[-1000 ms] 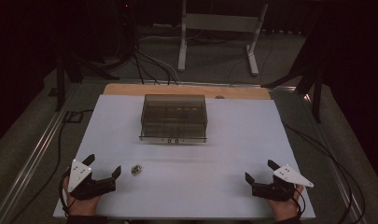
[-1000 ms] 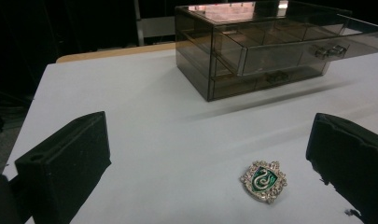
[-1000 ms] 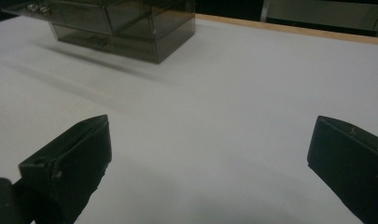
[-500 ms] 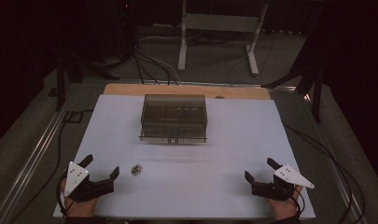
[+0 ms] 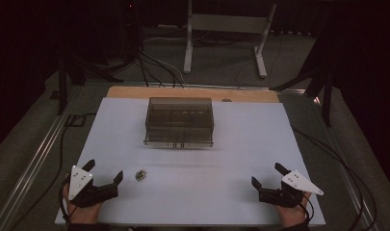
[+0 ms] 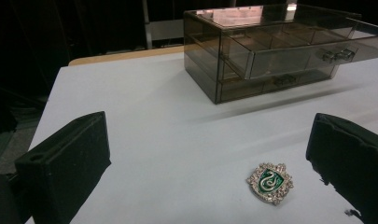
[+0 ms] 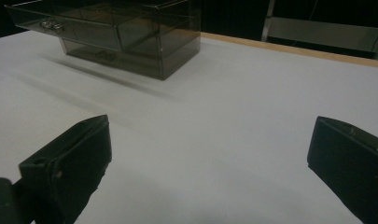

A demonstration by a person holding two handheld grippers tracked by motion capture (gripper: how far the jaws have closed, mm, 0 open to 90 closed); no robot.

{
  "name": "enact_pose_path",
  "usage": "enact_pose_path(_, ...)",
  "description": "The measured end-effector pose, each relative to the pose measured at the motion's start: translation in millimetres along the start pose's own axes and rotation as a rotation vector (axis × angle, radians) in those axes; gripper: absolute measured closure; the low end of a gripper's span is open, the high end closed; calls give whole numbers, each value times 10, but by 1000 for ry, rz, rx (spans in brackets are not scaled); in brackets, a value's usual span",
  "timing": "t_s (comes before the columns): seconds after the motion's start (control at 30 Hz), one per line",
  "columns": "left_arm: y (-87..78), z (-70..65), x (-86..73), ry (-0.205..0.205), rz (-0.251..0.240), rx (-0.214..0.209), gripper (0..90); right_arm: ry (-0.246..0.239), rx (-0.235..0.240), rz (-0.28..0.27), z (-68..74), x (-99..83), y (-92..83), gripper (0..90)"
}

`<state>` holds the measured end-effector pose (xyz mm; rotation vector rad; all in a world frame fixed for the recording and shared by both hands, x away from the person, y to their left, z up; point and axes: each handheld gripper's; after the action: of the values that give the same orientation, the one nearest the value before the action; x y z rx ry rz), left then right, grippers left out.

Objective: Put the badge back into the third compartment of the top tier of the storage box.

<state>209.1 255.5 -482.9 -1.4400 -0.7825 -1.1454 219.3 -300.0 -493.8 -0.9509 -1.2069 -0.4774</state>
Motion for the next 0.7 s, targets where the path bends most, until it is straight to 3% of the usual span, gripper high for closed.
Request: enact_pose_path(0.7, 116, -119, 178, 19, 26, -12, 5, 17, -30, -7, -30, -9, -12, 0)
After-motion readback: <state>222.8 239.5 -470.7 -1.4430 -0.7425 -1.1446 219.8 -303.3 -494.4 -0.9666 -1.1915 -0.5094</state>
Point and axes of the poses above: each handheld gripper's, and its own axes: y roughly forward along the jaws, x roughly out of its top, z roughly to its left, and after that the axes turned 7 degrees about x, right-handed
